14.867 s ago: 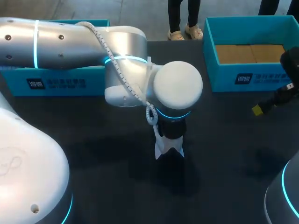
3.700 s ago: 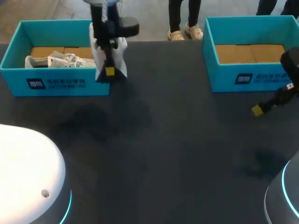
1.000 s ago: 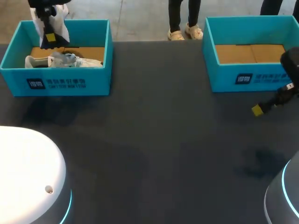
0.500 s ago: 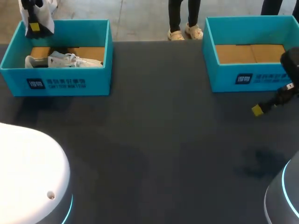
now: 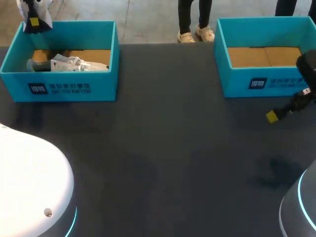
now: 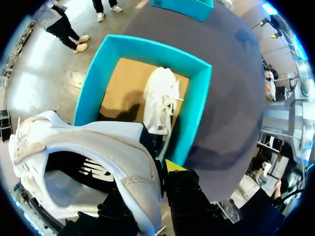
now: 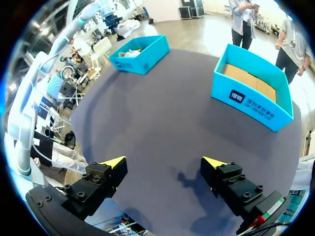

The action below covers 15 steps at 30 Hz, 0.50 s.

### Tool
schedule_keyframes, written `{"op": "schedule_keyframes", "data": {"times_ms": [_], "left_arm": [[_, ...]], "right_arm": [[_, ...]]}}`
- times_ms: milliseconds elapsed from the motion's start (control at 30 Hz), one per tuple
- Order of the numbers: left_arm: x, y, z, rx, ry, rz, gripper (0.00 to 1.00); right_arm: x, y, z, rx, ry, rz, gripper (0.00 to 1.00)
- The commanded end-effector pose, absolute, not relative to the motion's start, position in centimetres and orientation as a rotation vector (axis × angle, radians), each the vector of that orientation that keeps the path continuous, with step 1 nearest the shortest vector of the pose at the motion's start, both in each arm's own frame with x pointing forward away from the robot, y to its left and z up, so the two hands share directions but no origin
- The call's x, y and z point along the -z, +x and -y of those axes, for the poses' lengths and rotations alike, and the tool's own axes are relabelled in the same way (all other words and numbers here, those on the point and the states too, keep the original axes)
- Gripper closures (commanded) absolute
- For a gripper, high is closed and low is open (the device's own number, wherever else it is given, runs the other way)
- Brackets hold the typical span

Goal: Take the shoe out of the shoebox, open the shoe tongue, remove and reinsert the insole, then place the shoe into the shoebox

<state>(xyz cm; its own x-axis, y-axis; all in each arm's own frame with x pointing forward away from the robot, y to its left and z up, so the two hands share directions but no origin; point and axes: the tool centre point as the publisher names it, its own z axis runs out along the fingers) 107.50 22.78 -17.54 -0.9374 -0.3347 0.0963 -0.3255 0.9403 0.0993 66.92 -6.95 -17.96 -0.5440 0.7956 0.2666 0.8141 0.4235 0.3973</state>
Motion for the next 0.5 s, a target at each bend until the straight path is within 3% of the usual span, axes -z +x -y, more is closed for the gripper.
{"op": "schedule_keyframes", "data": {"times_ms": [33, 500], "left_arm": [[17.8, 110.0, -23.9, 0.103, 0.519, 2.903, 1.0], [18.3, 111.0, -24.7, 0.124, 0.562, 2.887, 1.0]], "right_arm": [[18.1, 66.9, 6.9, 0.763, -1.484, 2.618, 0.0], [18.1, 66.9, 6.9, 0.763, -1.484, 2.618, 0.0]]}}
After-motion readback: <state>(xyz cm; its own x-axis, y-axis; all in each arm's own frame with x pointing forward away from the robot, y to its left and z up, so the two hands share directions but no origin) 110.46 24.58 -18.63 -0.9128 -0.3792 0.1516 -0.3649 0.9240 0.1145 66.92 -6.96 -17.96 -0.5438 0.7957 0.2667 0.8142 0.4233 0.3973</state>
